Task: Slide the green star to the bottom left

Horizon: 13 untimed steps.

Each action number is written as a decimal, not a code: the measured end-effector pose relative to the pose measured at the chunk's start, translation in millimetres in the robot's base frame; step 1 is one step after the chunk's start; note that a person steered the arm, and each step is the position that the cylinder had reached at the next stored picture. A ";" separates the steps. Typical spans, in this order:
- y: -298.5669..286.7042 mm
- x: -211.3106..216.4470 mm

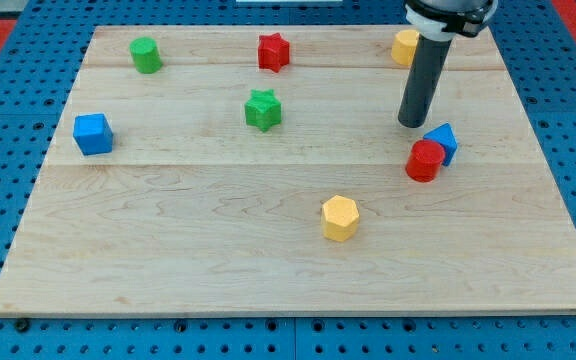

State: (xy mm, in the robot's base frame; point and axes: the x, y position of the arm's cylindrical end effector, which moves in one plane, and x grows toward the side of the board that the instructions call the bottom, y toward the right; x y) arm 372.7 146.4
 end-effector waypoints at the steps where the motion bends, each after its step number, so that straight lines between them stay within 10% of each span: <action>1: -3.0 -12.6; 11: -216.3 -21.3; 13: -311.2 60.5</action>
State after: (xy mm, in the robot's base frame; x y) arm 433.1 -164.8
